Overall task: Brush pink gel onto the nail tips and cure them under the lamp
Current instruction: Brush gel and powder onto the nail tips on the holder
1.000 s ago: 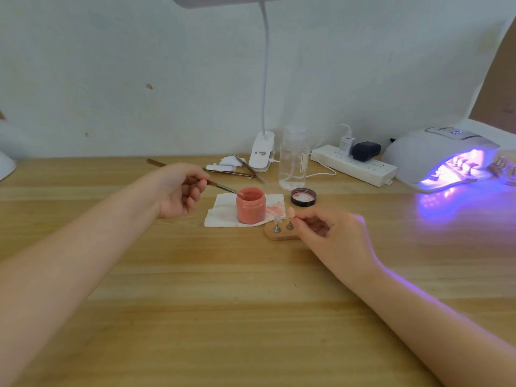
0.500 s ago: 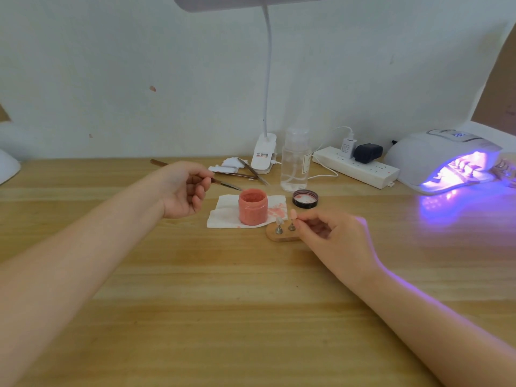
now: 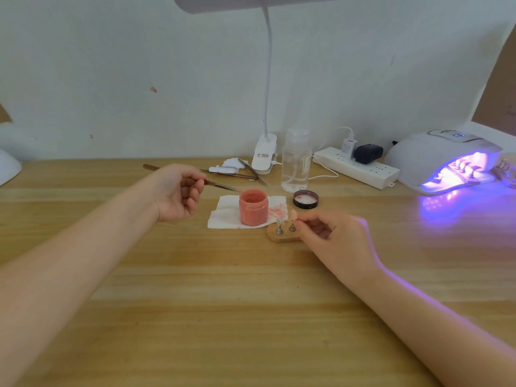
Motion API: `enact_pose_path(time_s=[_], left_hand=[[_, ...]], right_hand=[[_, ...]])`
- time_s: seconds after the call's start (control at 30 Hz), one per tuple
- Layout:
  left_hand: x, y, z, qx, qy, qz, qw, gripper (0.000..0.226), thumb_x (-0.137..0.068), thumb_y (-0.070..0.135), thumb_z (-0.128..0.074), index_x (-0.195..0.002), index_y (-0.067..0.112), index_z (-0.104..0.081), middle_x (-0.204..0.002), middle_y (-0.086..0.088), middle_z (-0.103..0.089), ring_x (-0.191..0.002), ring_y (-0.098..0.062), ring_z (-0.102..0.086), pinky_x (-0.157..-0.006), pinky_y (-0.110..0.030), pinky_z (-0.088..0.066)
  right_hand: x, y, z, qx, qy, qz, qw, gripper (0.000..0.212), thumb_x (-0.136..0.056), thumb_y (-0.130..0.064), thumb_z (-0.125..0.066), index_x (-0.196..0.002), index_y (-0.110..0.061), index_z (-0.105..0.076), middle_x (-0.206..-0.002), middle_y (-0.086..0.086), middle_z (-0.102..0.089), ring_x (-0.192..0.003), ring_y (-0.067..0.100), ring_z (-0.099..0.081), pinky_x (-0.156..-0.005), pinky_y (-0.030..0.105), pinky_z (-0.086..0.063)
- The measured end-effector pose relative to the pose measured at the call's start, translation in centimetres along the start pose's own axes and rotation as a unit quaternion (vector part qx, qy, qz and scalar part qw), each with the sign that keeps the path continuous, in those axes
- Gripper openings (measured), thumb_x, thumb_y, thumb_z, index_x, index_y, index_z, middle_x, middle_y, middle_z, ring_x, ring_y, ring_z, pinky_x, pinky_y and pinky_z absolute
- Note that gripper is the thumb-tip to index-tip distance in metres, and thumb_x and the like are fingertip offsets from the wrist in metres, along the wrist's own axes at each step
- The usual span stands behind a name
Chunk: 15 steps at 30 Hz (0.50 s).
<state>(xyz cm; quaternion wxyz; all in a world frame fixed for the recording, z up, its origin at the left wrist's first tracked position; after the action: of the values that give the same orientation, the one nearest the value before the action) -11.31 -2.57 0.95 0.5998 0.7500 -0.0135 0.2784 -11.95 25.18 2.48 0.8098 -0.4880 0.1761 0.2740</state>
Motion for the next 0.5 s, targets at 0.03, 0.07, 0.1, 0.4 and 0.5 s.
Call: enact_pose_path(time_s=[0.03, 0.07, 0.1, 0.4, 0.5], left_hand=[[0.0, -0.1, -0.3, -0.001, -0.003, 0.0, 1.0, 0.015, -0.086, 0.013, -0.057, -0.072, 0.013, -0.052, -0.047, 0.005, -0.052, -0.034, -0.006, -0.043, -0.038, -0.011, -0.032], [0.0, -0.2, -0.5, -0.003, -0.006, 0.0, 1.0, 0.015, -0.086, 0.013, -0.057, -0.071, 0.013, -0.052, -0.047, 0.005, -0.052, -0.034, -0.006, -0.043, -0.038, -0.01, -0.032], [-0.1, -0.4, -0.7, -0.006, -0.008, 0.002, 1.0, 0.016, -0.086, 0.013, -0.057, -0.071, 0.013, -0.052, -0.047, 0.005, -0.053, -0.034, -0.007, -0.043, -0.038, -0.011, -0.032], [-0.4, -0.6, 1.3, -0.005, 0.004, 0.011, 1.0, 0.012, -0.085, 0.013, -0.058, -0.075, 0.013, -0.053, -0.048, 0.005, -0.053, -0.035, -0.007, -0.043, -0.037, -0.012, -0.033], [-0.2, -0.1, 1.2, 0.02, 0.0, 0.005, 1.0, 0.012, -0.085, 0.012, -0.057, -0.074, 0.014, -0.052, -0.048, 0.005, -0.052, -0.036, -0.007, -0.042, -0.037, -0.012, -0.033]], right_hand=[[0.0, 0.0, 0.0, 0.0, -0.002, -0.001, 1.0, 0.012, -0.08, -0.01, -0.074, -0.089, -0.018, -0.077, -0.074, -0.017, -0.07, -0.068, -0.005, -0.063, -0.064, 0.005, -0.047], [0.0, 0.0, 0.0, 0.002, -0.002, 0.0, 1.0, 0.012, -0.08, -0.01, -0.074, -0.089, -0.018, -0.077, -0.074, -0.017, -0.07, -0.068, -0.005, -0.063, -0.064, 0.005, -0.047], [0.0, -0.1, 0.0, 0.005, -0.002, 0.001, 1.0, 0.012, -0.08, -0.011, -0.074, -0.089, -0.018, -0.076, -0.074, -0.018, -0.07, -0.068, -0.006, -0.063, -0.064, 0.004, -0.046], [0.0, -0.2, 0.1, 0.004, 0.004, -0.002, 1.0, 0.011, -0.08, -0.01, -0.074, -0.088, -0.017, -0.077, -0.073, -0.013, -0.071, -0.069, -0.001, -0.063, -0.065, 0.009, -0.05], [0.0, -0.3, 0.1, 0.007, 0.004, 0.003, 1.0, 0.012, -0.08, -0.01, -0.074, -0.089, -0.017, -0.076, -0.074, -0.014, -0.07, -0.07, -0.001, -0.064, -0.066, 0.009, -0.05]])
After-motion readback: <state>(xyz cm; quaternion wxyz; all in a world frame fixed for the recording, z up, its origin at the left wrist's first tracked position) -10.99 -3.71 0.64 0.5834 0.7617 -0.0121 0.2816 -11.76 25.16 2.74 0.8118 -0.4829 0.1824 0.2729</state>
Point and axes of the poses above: each hand's wrist, its own x-axis away from the middle knuckle, its own z-axis out of the back of the hand, y = z × x, the point moved 8 cm from there along -x, towards the middle knuckle
